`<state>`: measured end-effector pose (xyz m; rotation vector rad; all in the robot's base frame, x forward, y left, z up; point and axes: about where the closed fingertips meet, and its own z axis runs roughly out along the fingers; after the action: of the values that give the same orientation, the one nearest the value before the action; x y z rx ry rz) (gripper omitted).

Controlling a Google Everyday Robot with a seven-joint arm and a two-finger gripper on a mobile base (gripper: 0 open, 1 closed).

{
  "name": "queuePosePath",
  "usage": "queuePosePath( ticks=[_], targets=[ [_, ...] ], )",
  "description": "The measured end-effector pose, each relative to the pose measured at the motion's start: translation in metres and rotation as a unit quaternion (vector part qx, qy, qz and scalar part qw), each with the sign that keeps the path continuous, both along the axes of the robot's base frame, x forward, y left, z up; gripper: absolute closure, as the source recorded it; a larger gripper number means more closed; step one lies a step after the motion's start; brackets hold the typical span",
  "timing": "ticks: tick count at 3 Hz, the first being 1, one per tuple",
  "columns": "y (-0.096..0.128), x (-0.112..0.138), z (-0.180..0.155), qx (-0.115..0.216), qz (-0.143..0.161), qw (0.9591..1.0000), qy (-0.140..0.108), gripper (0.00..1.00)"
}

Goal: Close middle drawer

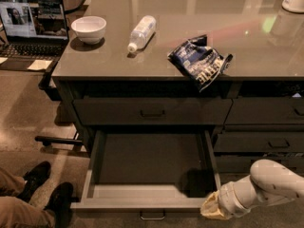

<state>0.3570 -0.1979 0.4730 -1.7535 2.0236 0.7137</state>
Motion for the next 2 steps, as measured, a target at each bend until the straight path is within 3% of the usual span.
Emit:
queuePosePath(
  ticks=[1, 2],
  targets=[
    [-0.004, 0.004, -0.029, -0.004, -0.007, 0.9998, 0.018, 1.0],
    [-0.002, 0.008, -0.049, -0.01, -0.011, 0.9995, 0.028, 0.82]
  ],
)
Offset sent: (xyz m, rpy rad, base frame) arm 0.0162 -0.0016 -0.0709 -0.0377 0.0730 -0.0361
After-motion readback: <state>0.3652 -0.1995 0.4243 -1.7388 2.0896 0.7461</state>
